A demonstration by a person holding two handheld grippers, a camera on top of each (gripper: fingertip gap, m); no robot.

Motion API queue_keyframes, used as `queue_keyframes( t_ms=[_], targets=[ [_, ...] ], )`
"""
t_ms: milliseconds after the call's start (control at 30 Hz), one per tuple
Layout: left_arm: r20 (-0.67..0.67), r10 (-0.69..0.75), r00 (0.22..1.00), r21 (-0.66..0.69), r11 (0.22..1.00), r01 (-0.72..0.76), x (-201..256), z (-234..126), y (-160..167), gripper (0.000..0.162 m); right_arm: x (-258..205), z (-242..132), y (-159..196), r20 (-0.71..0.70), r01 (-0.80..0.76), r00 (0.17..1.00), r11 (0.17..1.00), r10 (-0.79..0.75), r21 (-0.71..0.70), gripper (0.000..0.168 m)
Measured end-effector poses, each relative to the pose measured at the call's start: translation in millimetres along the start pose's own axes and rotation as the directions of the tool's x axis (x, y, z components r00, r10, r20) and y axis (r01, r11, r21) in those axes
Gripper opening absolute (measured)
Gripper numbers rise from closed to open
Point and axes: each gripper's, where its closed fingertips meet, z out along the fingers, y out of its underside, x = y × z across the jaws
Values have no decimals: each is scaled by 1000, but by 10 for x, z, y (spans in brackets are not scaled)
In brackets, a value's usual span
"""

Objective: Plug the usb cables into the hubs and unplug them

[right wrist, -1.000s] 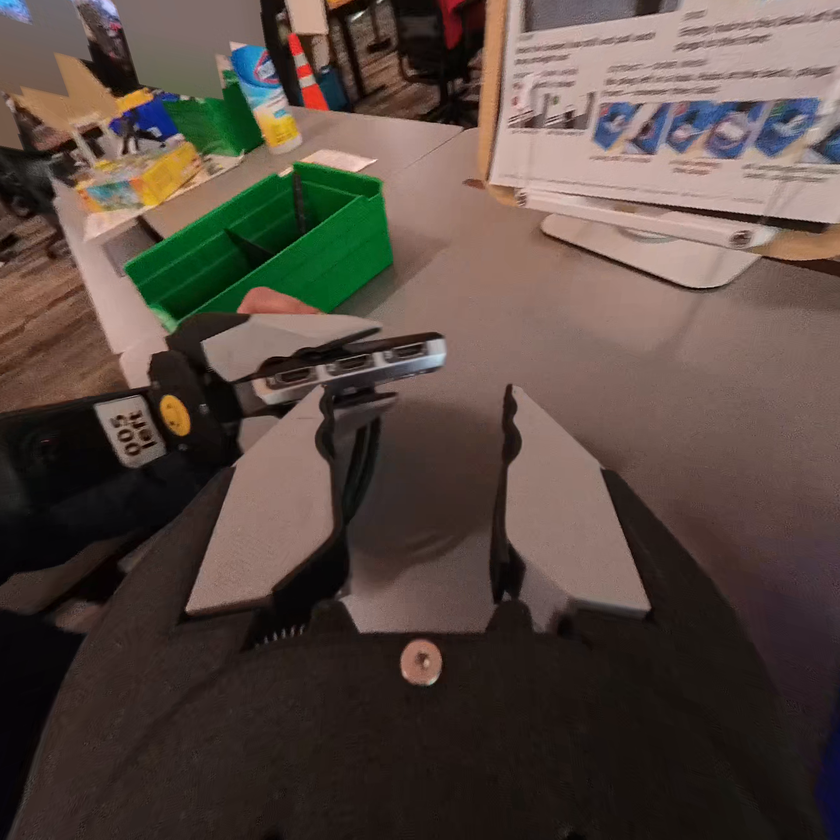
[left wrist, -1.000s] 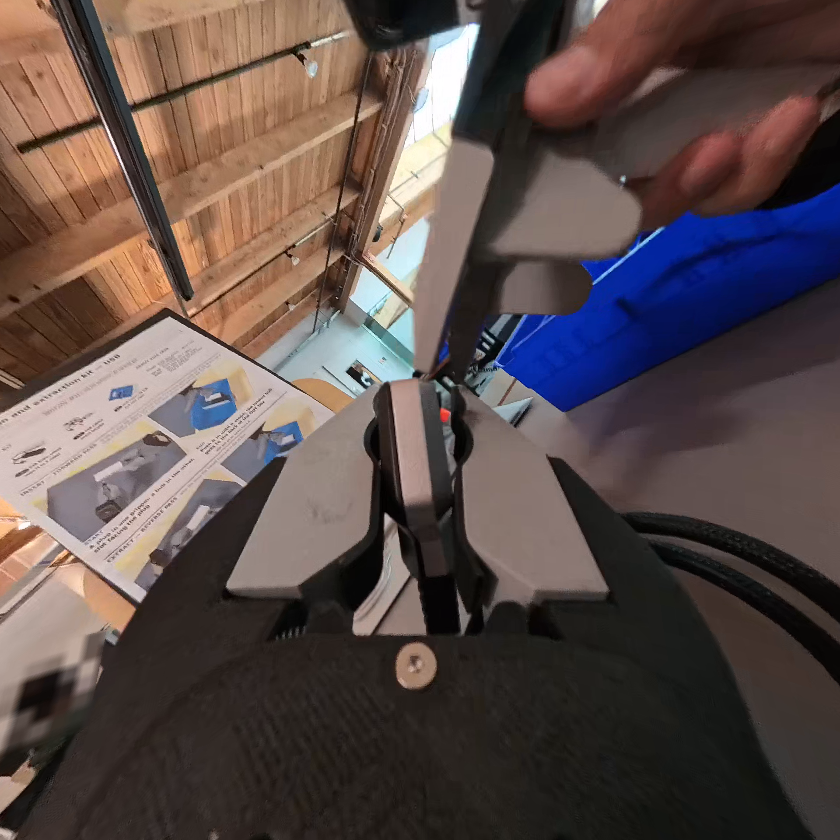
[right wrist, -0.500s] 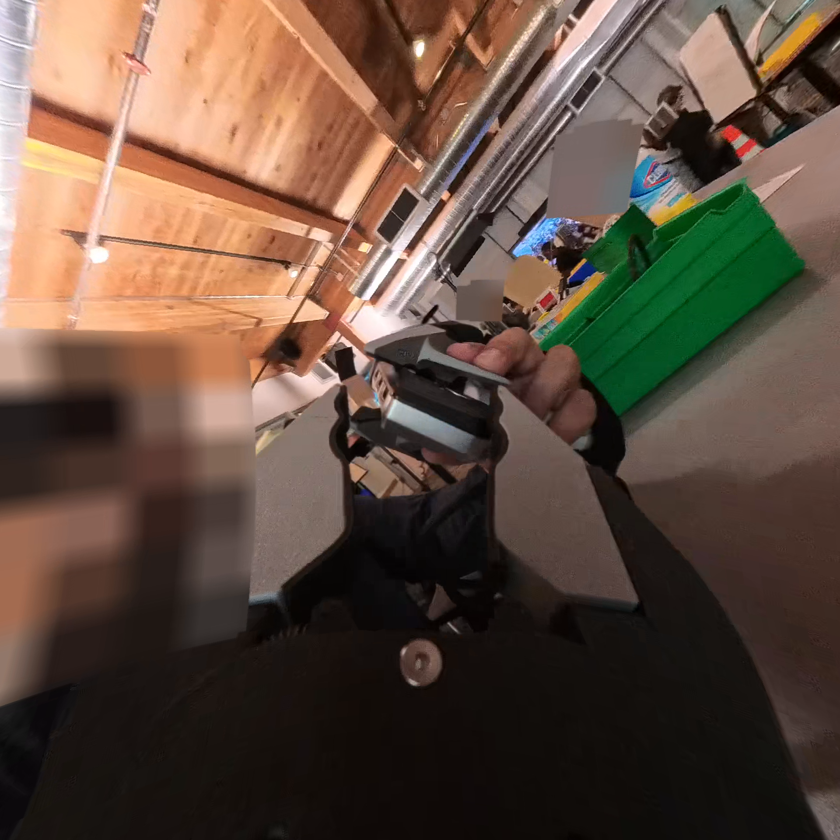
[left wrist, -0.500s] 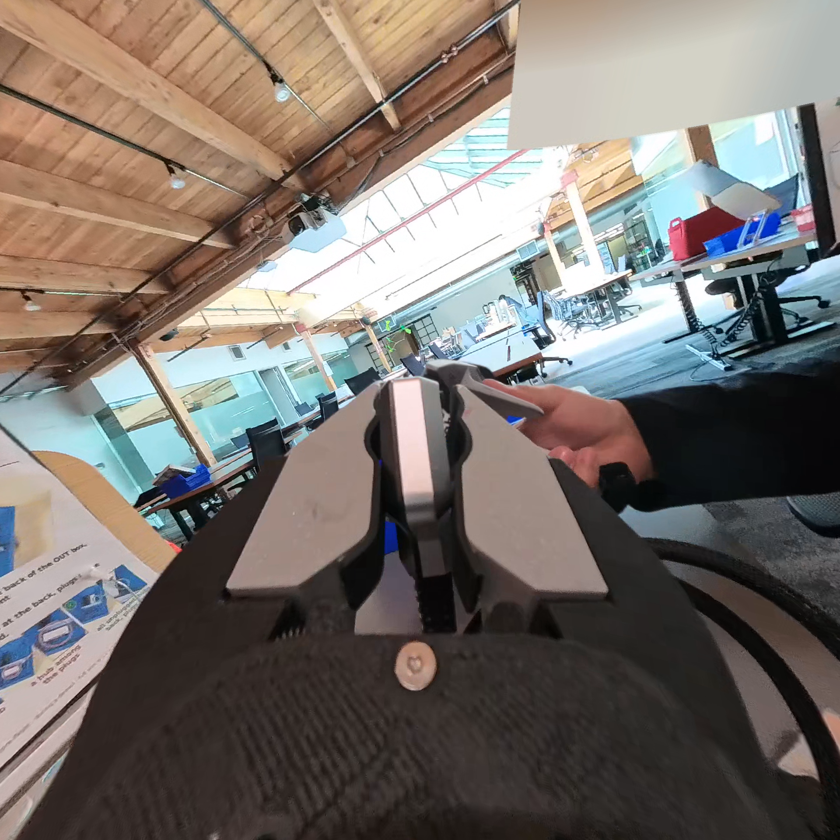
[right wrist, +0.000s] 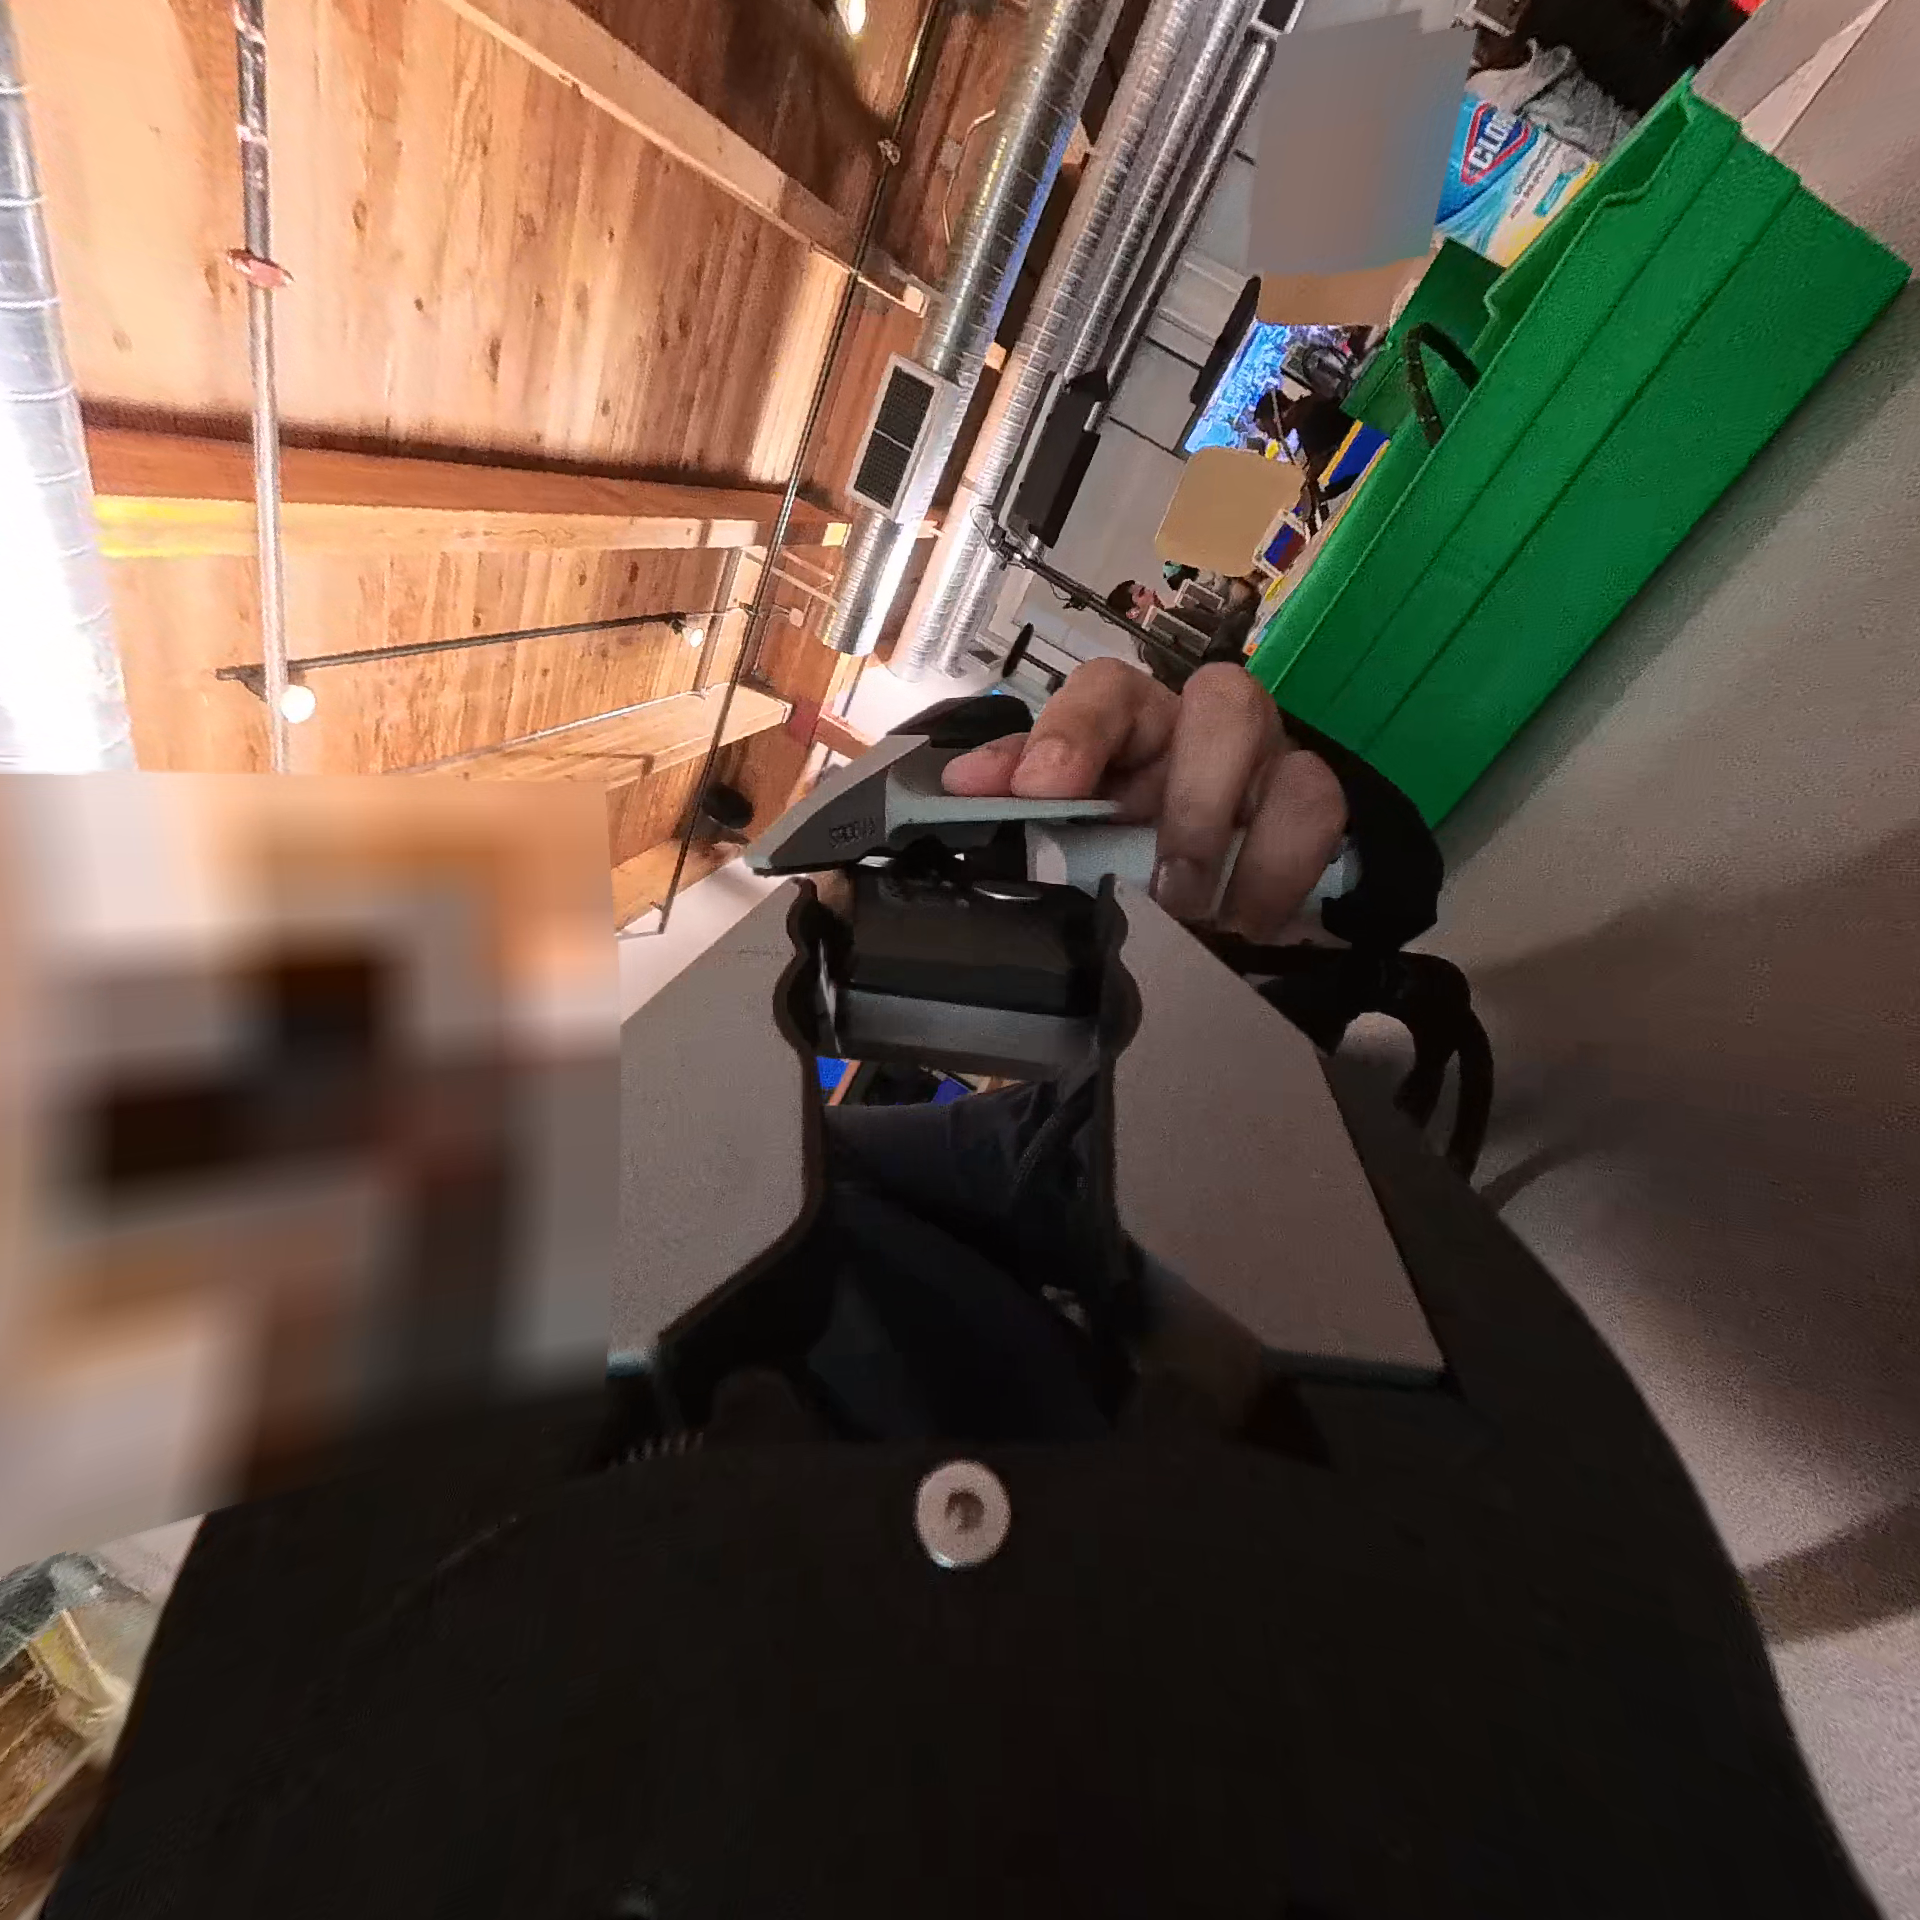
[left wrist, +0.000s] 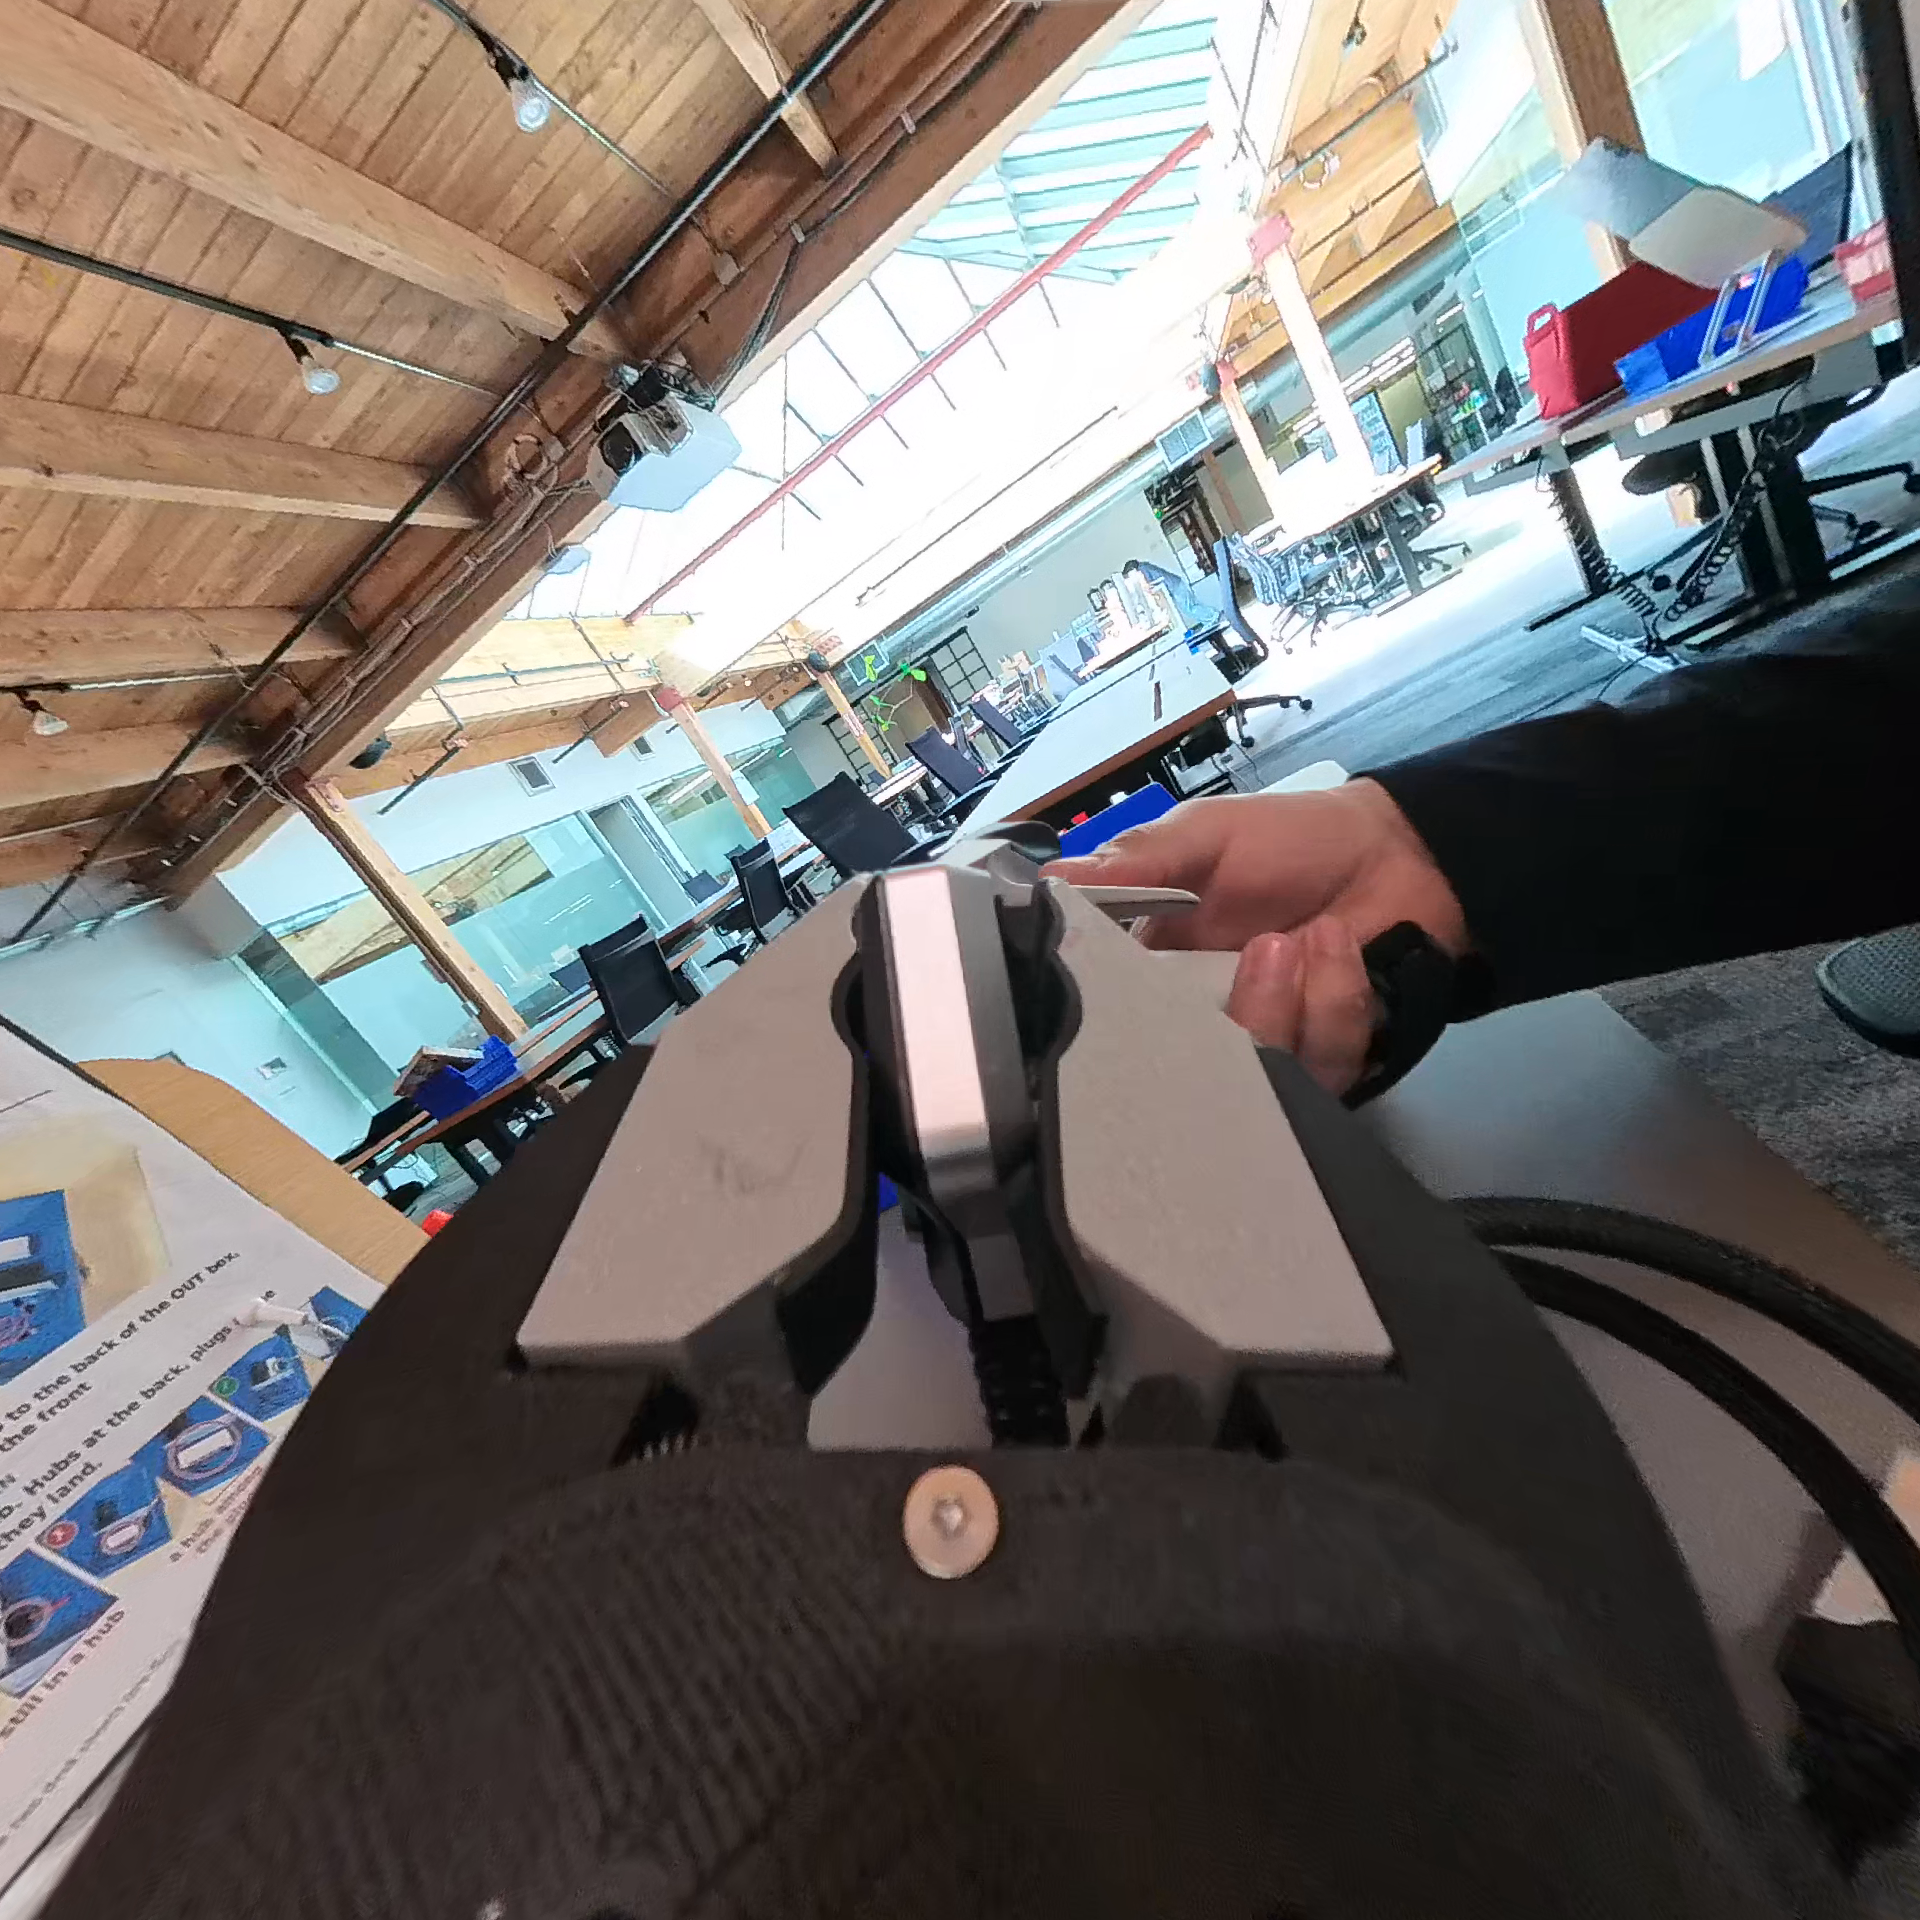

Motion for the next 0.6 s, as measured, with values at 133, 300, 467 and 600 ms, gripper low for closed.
queue_keyframes(
  t_ms=[133,300,467,600],
  targets=[
    [-1,55,999,-29,998,-55,13,0,44,25,51,-26,11,-34,-30,999,1000,30,-5,54],
    [-17,54,998,-25,998,-55,49,3,28,25,31,-38,41,-30,-3,1000,1000,2,-19,52],
    [51,28,998,-94,995,-23,-44,2,135,26,35,-73,-71,-72,22,997,999,-20,32,51],
    [121,-38,992,-60,997,46,-214,-66,86,39,-15,-177,-232,-92,32,996,995,-23,95,50]
  ],
)
